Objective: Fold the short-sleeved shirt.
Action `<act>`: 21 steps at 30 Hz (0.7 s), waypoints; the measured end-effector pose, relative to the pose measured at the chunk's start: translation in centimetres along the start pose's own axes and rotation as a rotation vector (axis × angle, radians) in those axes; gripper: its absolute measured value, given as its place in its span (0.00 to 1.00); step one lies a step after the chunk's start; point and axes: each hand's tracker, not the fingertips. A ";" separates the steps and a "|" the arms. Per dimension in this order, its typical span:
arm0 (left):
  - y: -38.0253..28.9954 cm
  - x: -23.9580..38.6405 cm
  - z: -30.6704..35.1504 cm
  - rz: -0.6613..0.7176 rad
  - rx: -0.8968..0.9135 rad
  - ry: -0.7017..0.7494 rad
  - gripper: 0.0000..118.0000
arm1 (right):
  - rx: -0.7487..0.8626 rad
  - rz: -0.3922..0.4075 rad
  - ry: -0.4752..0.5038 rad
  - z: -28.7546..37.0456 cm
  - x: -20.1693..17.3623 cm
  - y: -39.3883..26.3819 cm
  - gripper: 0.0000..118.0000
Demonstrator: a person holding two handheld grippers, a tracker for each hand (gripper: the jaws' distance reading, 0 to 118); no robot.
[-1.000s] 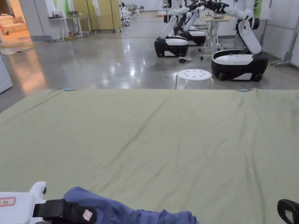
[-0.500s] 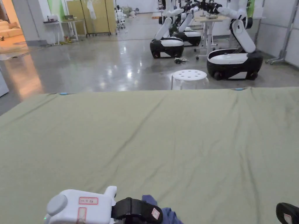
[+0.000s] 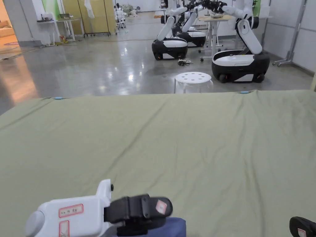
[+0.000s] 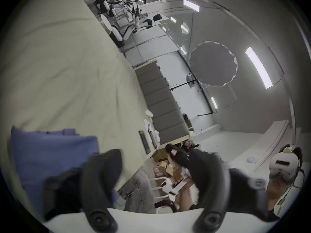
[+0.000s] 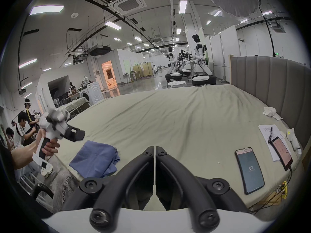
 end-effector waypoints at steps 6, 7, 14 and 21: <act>-1.0 -5.3 -6.1 0.120 -0.152 0.179 0.00 | 0.004 0.000 0.044 -0.8 -1.4 0.5 0.04; -1.4 -6.1 -7.2 0.129 -0.176 0.233 0.00 | 0.004 0.008 0.046 -0.7 -1.6 0.6 0.04; -2.5 -7.2 -9.3 0.119 -0.152 0.430 0.00 | -0.030 0.022 0.055 -0.9 -2.3 0.3 0.04; -2.4 -4.9 -5.7 0.131 -0.083 0.274 0.16 | -0.100 -0.052 0.310 -6.2 -6.4 0.6 0.04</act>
